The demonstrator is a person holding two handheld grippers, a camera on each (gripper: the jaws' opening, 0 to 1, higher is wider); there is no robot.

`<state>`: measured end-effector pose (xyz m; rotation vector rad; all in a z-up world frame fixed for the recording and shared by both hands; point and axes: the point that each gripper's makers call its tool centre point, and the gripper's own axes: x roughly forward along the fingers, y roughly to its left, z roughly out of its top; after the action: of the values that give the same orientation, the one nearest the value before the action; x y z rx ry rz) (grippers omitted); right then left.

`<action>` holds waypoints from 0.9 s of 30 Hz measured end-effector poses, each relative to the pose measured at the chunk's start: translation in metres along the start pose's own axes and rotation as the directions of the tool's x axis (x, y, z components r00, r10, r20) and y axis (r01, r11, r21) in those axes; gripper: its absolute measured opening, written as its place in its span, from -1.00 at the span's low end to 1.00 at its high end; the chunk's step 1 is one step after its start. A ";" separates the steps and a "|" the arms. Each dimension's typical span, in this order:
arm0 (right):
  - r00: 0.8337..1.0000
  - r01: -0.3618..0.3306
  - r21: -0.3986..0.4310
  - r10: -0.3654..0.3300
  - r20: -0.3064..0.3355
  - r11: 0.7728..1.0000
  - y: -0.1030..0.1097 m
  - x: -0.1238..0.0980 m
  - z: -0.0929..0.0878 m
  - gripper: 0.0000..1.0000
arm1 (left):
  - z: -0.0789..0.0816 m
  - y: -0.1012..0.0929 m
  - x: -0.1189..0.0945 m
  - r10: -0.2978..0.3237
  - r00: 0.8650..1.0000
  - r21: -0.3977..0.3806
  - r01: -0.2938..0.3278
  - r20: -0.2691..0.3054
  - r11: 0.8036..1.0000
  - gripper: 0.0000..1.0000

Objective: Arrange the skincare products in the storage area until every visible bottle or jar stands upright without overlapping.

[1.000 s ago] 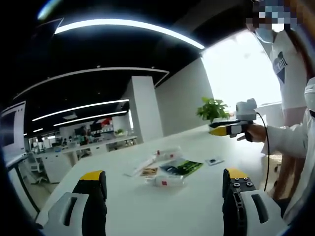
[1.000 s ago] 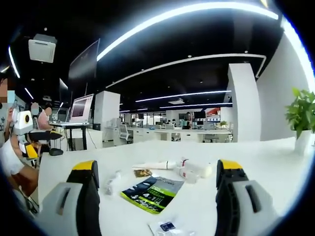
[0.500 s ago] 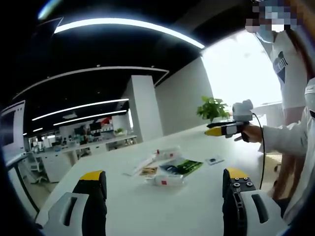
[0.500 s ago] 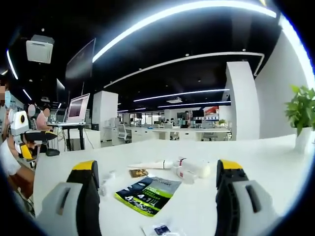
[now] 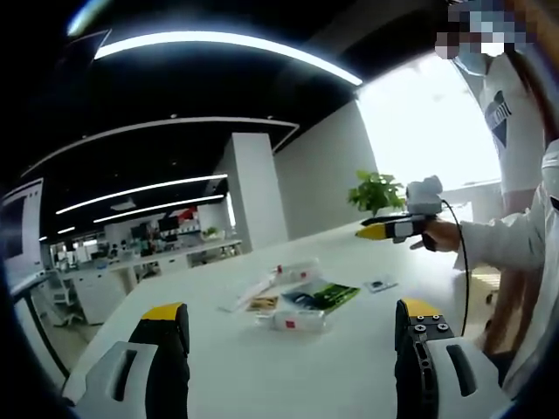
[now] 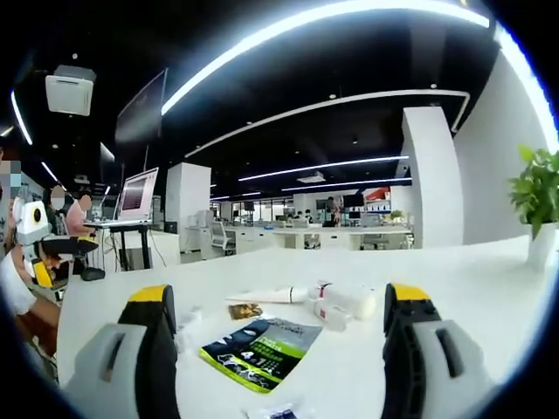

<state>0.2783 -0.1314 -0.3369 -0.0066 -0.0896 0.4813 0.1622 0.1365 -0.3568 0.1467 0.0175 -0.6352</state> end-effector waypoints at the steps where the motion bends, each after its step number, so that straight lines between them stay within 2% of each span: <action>1: 1.000 0.001 0.001 -0.001 0.004 1.000 -0.001 0.001 0.001 1.00 | 0.000 0.000 0.000 0.001 1.000 0.001 -0.001 -0.001 1.000 0.99; 11: 1.000 0.013 0.001 -0.013 0.008 1.000 -0.012 0.014 0.005 1.00 | -0.001 0.001 0.001 0.000 1.000 0.002 0.000 -0.005 1.000 0.99; 27: 1.000 0.028 0.015 -0.027 -0.015 1.000 -0.028 0.032 -0.006 1.00 | 0.000 0.001 0.002 0.000 1.000 0.001 0.000 -0.004 1.000 0.99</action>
<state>0.3201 -0.1412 -0.3389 0.0059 -0.0713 0.4545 0.1641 0.1365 -0.3573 0.1491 0.0210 -0.6353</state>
